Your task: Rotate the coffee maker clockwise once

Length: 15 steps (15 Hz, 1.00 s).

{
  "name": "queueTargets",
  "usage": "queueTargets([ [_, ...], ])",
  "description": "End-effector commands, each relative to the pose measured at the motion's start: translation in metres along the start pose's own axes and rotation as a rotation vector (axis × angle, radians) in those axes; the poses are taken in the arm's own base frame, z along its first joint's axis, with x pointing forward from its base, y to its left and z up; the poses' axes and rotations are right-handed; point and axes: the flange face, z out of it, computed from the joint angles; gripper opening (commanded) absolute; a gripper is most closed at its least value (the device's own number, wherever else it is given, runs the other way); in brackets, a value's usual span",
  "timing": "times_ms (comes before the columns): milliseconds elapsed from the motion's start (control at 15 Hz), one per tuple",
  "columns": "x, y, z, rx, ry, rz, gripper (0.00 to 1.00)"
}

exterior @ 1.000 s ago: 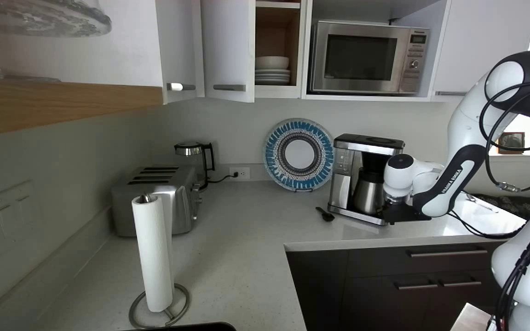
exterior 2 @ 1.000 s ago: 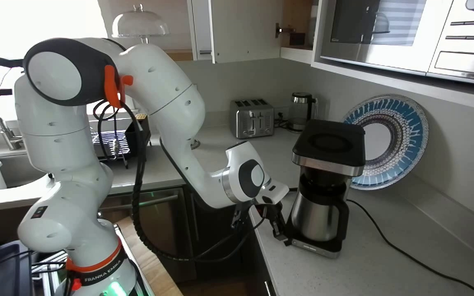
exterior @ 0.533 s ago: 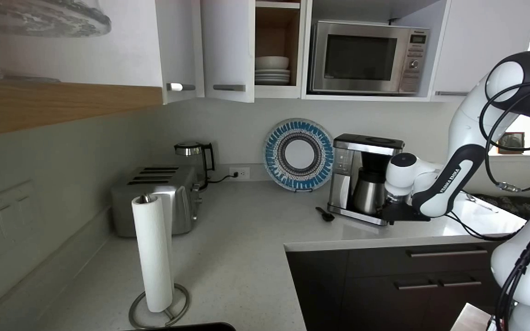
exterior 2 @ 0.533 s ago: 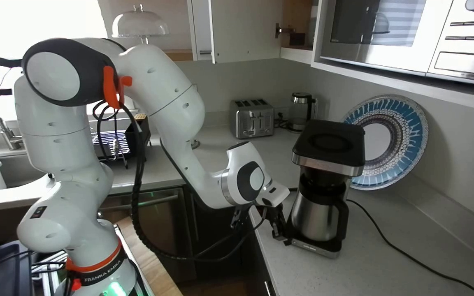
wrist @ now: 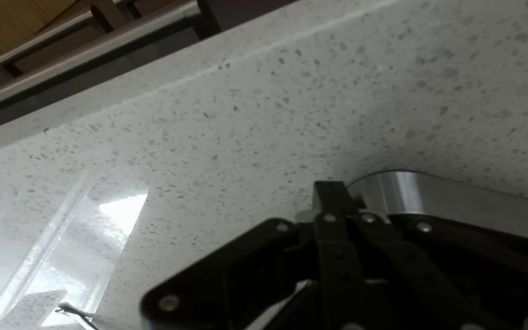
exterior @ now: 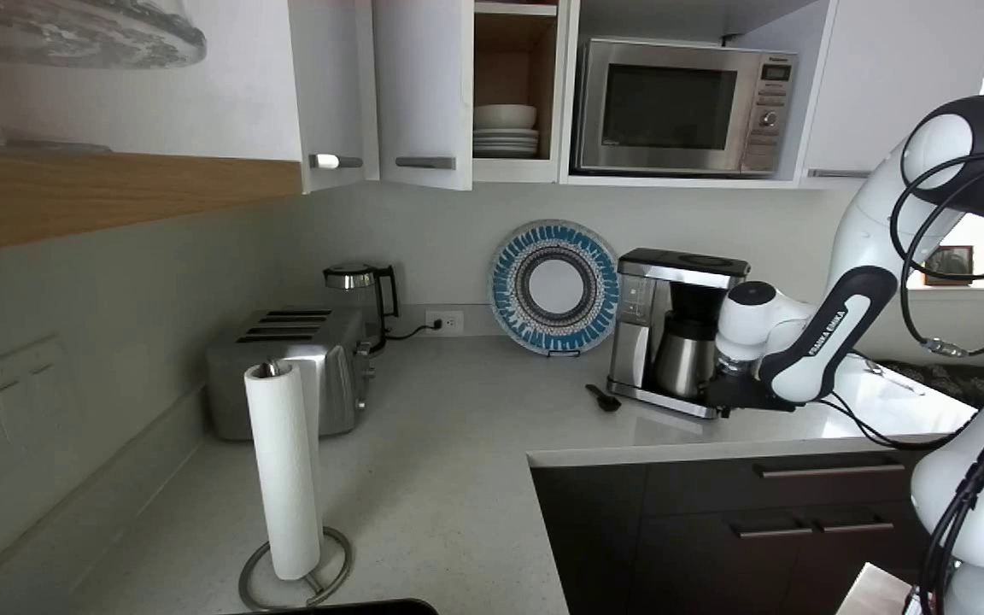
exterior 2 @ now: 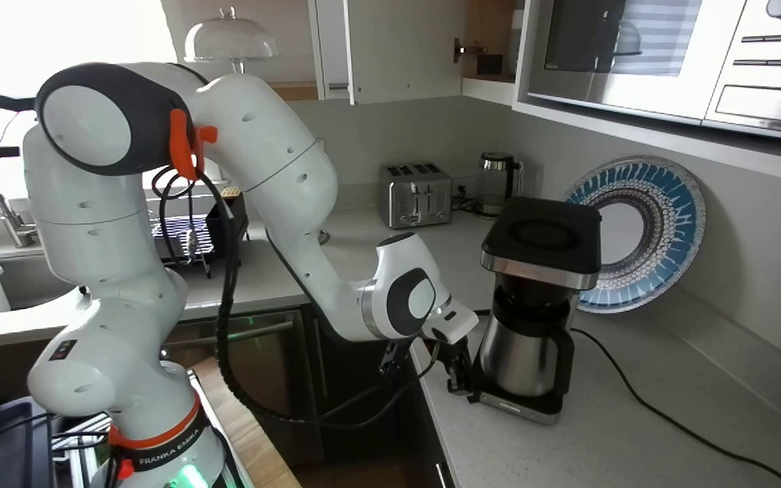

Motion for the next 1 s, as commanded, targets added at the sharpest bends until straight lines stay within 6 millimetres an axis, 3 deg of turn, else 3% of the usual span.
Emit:
queueTargets([
  [0,0.016,-0.048,-0.025,0.144,0.048,0.007,0.00],
  [933,0.027,-0.063,-0.033,0.147,0.047,0.071,0.00],
])
